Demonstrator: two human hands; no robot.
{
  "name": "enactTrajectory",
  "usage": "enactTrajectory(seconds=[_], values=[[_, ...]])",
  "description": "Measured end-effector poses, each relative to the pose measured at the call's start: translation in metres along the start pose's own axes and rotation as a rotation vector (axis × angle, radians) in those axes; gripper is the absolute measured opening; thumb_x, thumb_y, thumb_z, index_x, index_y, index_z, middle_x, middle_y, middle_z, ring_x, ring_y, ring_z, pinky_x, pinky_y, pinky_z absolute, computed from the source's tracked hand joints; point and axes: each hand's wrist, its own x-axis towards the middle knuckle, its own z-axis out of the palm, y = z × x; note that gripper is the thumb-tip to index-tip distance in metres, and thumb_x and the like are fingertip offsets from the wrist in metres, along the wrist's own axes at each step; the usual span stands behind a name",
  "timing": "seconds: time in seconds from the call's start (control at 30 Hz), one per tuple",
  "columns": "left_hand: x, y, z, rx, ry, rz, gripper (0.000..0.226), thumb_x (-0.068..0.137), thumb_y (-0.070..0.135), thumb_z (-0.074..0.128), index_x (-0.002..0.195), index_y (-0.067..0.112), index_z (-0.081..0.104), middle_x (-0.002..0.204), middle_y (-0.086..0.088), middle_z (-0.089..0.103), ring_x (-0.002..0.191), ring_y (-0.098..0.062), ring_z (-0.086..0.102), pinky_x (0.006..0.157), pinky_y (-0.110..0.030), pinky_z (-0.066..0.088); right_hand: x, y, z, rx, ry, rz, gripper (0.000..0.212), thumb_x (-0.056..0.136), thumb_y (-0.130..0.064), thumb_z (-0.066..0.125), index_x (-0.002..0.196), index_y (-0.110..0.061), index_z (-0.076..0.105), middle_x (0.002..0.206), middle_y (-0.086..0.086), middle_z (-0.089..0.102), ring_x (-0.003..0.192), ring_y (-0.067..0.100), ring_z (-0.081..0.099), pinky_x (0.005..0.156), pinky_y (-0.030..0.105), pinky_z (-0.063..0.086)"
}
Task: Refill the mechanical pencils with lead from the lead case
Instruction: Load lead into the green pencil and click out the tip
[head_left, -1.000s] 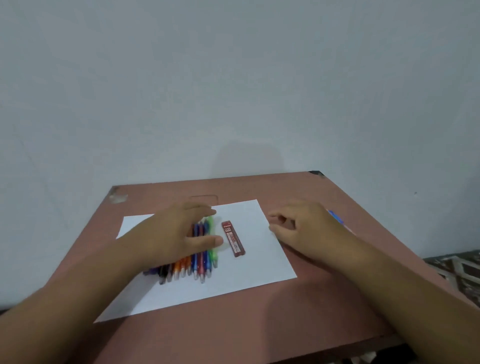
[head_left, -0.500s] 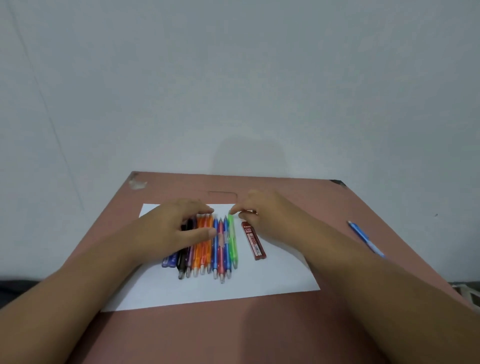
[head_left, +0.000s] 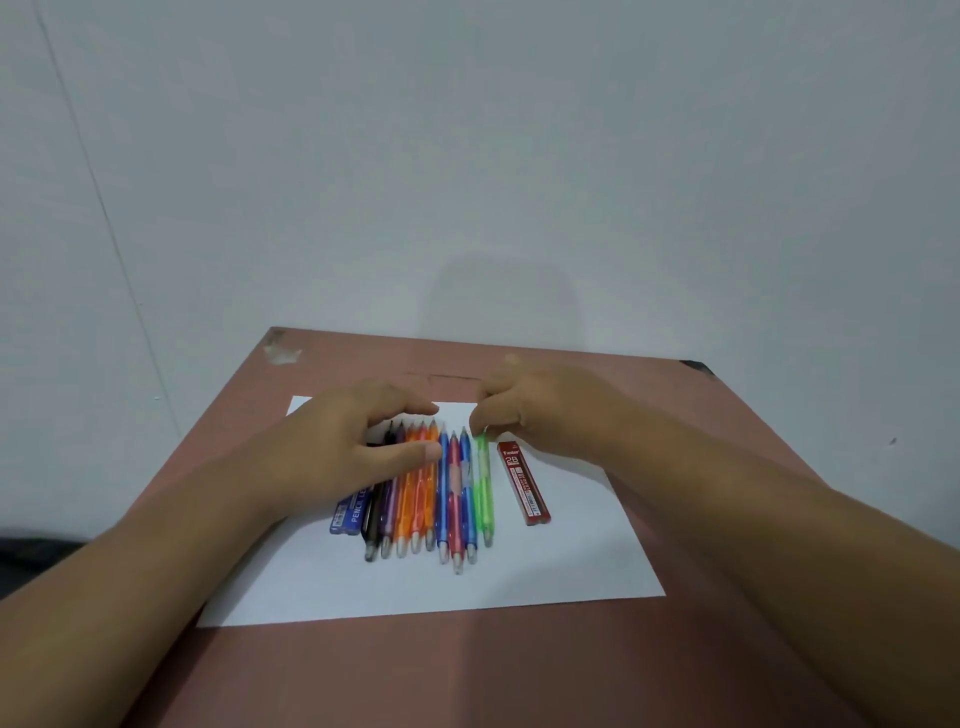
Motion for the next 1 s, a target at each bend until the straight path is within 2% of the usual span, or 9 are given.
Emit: enactTrajectory(seconds=[0.07,0.17,0.23,0.33,0.43,0.63,0.8,0.9,1.0], values=[[-0.001,0.002,0.001,0.002,0.016,0.01,0.054,0.077,0.074,0.053,0.127,0.053,0.053,0.122,0.032,0.055,0.11,0.014,0.053,0.084,-0.012,0.044,-0.004,0.004,0.003,-0.01,0.016,0.004,0.015,0.082,-0.024,0.084,0.094,-0.022,0.074,0.095,-0.006,0.075,0.081,0.015,0.063,0.059,0.012,0.032],[-0.003,0.004,0.002,0.059,0.053,0.057,0.048,0.084,0.066,0.056,0.129,0.053,0.05,0.13,0.033,0.051,0.115,0.014,0.048,0.091,-0.013,0.042,-0.012,0.015,0.009,-0.015,0.086,0.092,0.01,0.09,-0.02,0.074,0.098,-0.025,0.071,0.094,-0.004,0.072,0.082,0.02,0.062,0.061,0.033,0.053],[-0.005,0.005,0.003,0.122,0.046,0.094,0.042,0.091,0.051,0.062,0.131,0.053,0.049,0.134,0.035,0.045,0.12,0.017,0.041,0.093,-0.009,0.039,-0.019,0.021,0.011,0.009,0.131,0.175,0.015,0.092,-0.013,0.071,0.099,-0.026,0.07,0.091,-0.006,0.07,0.082,0.017,0.057,0.064,0.04,0.054],[-0.002,0.012,0.007,0.169,0.048,0.191,0.05,0.092,0.04,0.066,0.14,0.044,0.049,0.142,0.032,0.041,0.131,0.01,0.037,0.104,-0.021,0.042,-0.026,0.017,0.006,0.157,0.191,0.349,0.021,0.093,-0.008,0.067,0.093,-0.029,0.069,0.081,-0.024,0.06,0.08,0.002,0.046,0.067,0.029,0.044],[0.005,0.025,0.011,0.154,0.147,0.298,0.051,0.09,0.043,0.069,0.138,0.039,0.054,0.141,0.029,0.046,0.131,0.005,0.04,0.106,-0.025,0.04,-0.028,0.002,0.005,0.405,0.28,0.519,0.035,0.092,-0.007,0.065,0.083,-0.04,0.062,0.077,-0.024,0.061,0.082,0.001,0.055,0.07,0.026,0.042],[0.016,0.055,0.013,-0.059,0.322,0.246,0.03,0.088,0.065,0.052,0.109,0.046,0.042,0.109,0.031,0.055,0.108,0.011,0.052,0.087,-0.016,0.047,-0.018,-0.027,0.002,0.704,0.455,0.601,0.033,0.094,-0.003,0.066,0.086,-0.034,0.066,0.076,-0.023,0.065,0.076,-0.002,0.059,0.071,0.011,0.044],[0.029,0.067,0.011,-0.122,0.395,0.283,0.008,0.1,0.035,0.055,0.107,0.03,0.056,0.1,0.014,0.063,0.1,-0.006,0.059,0.084,-0.028,0.052,-0.013,-0.035,0.004,0.812,0.488,0.633,0.021,0.096,-0.004,0.063,0.102,-0.021,0.073,0.094,-0.009,0.073,0.094,0.007,0.069,0.089,0.033,0.059],[0.034,0.06,0.016,-0.032,0.452,0.305,0.006,0.102,0.026,0.053,0.101,0.026,0.059,0.094,0.013,0.06,0.092,-0.008,0.056,0.077,-0.024,0.046,-0.014,-0.039,0.006,0.812,0.472,0.64,0.025,0.097,-0.009,0.064,0.109,-0.028,0.075,0.096,-0.015,0.073,0.095,0.004,0.068,0.09,0.03,0.058],[0.035,0.046,0.02,0.035,0.467,0.295,0.01,0.103,0.032,0.049,0.108,0.033,0.058,0.093,0.017,0.055,0.09,-0.003,0.053,0.073,-0.013,0.04,-0.017,-0.045,-0.002,0.793,0.547,0.664,0.03,0.096,-0.012,0.068,0.106,-0.04,0.072,0.092,-0.019,0.07,0.089,-0.001,0.064,0.076,0.016,0.052]])
